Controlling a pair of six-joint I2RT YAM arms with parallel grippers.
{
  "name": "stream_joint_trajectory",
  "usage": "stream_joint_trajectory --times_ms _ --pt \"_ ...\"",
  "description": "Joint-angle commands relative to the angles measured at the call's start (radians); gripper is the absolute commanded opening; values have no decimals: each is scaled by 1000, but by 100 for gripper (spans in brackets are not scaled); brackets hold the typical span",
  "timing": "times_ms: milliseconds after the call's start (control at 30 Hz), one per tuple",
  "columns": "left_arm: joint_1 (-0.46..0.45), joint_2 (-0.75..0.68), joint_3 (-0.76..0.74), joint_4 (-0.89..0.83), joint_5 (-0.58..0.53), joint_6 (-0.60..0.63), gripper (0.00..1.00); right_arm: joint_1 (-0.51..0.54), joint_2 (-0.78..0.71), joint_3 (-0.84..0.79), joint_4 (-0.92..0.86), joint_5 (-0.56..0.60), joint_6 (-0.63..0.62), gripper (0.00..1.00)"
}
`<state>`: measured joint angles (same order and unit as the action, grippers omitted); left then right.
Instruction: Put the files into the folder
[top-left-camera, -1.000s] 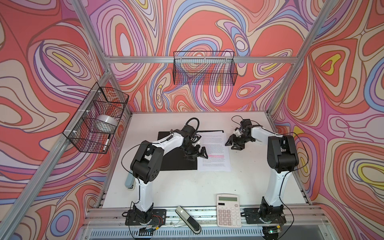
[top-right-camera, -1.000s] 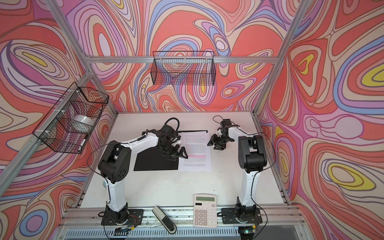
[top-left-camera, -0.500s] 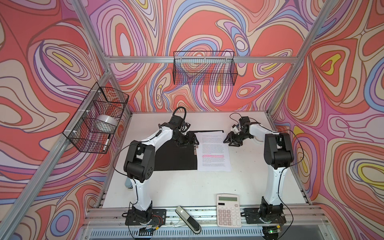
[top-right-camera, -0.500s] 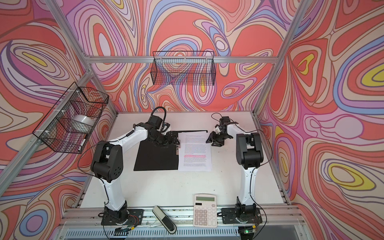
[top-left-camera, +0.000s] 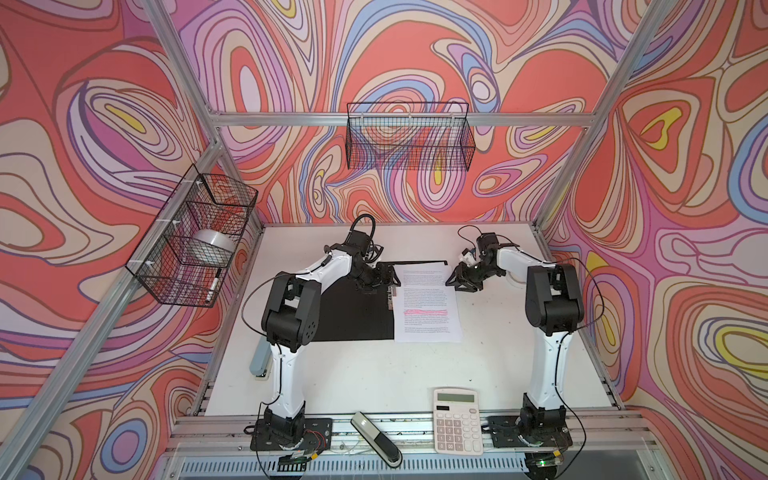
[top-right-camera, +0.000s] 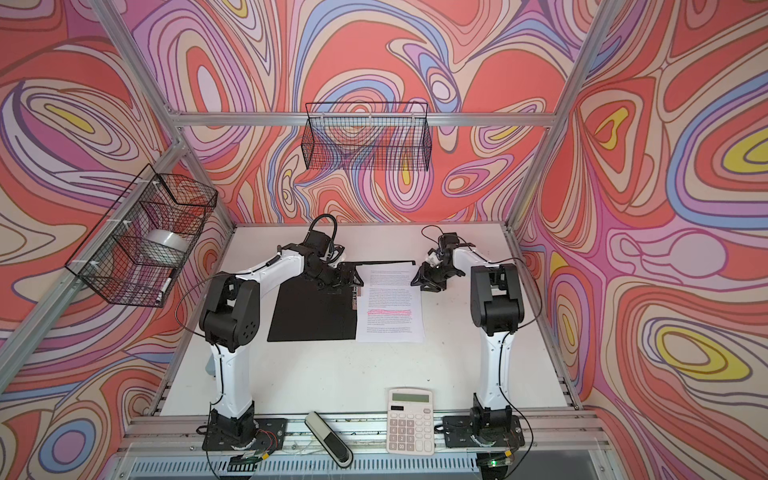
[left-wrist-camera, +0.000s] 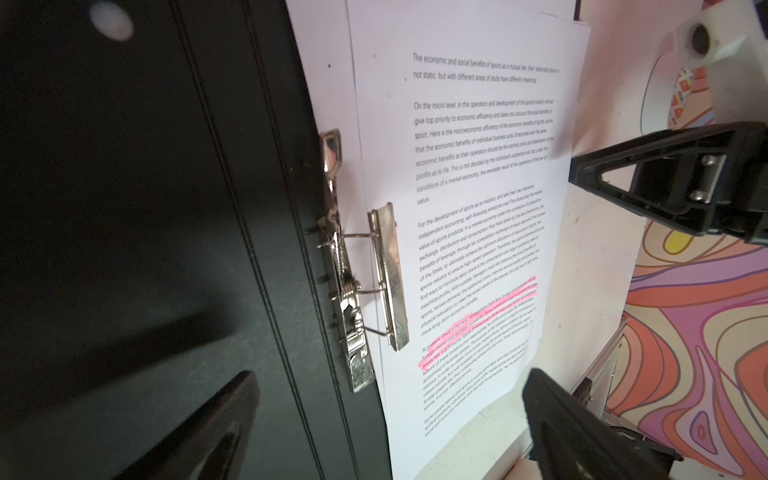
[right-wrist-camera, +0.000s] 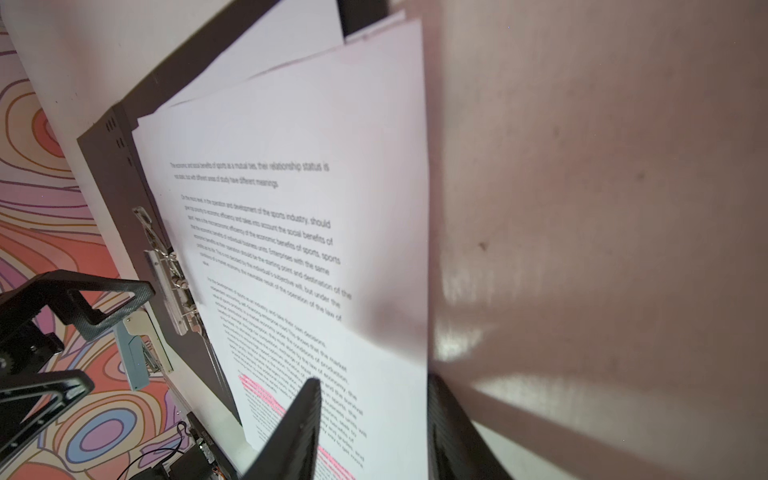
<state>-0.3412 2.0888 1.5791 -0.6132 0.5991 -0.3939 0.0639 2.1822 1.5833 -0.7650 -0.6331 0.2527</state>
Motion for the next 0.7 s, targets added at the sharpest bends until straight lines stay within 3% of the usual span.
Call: stream_joint_trajectory --times_ms 0,367,433,667 --pt "-1 33 31 8 16 -13 100 -4 31 28 -12 -8 -12 41" --pt "-1 82 60 26 41 -25 100 -3 33 55 -33 -17 -19 32" --pt "0 90 67 26 46 -27 100 -3 34 63 -33 -30 -21 27" --pt "-1 100 74 27 51 -22 100 -4 52 92 -36 -43 -16 25"
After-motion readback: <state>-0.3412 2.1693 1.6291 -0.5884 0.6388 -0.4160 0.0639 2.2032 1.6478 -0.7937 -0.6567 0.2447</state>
